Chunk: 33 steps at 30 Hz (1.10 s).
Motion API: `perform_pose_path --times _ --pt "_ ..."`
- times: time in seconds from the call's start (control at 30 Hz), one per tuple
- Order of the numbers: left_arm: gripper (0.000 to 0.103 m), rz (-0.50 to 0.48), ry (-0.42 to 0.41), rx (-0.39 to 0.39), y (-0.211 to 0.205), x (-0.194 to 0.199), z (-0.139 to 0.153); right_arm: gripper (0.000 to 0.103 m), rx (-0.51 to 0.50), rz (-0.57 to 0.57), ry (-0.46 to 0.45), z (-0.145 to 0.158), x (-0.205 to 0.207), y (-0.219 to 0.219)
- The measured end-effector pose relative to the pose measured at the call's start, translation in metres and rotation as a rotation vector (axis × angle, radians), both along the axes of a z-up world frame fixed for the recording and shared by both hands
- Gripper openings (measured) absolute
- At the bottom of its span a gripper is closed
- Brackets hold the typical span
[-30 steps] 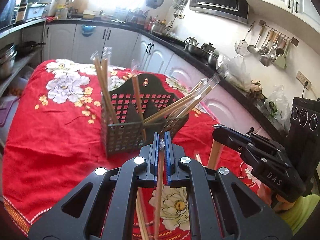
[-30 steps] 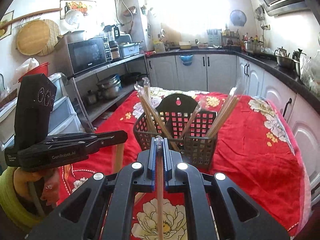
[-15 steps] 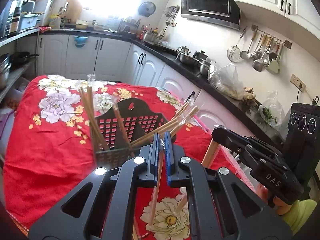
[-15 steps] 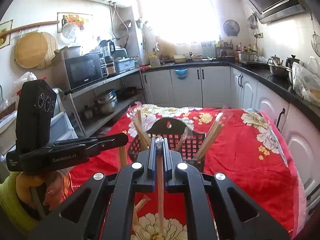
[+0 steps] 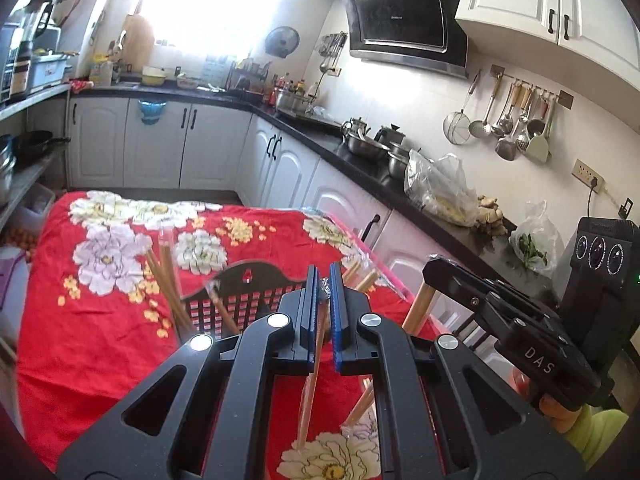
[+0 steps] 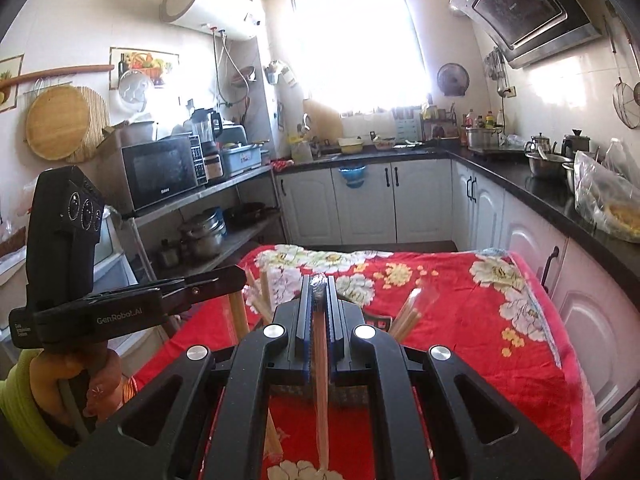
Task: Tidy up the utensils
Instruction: 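Lift the held chopsticks with both tools and carry them over the caddy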
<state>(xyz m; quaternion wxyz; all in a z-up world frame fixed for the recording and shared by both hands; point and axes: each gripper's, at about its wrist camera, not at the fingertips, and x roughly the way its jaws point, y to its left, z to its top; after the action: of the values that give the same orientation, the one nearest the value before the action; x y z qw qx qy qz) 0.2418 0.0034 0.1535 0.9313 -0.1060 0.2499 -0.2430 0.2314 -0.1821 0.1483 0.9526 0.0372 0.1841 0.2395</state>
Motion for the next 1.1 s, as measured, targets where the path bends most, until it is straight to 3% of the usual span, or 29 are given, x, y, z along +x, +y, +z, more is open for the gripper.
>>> perform_pose_path --times 0.77,1.1 --pt "0.003 0.125 -0.153 0.036 0.019 0.038 0.070 0.006 0.056 -0.097 -0.116 0.063 0.042 -0.016" --pt "0.003 0.204 -0.193 0.089 0.027 0.057 0.073 0.006 0.076 -0.127 -0.154 0.067 0.067 -0.018"
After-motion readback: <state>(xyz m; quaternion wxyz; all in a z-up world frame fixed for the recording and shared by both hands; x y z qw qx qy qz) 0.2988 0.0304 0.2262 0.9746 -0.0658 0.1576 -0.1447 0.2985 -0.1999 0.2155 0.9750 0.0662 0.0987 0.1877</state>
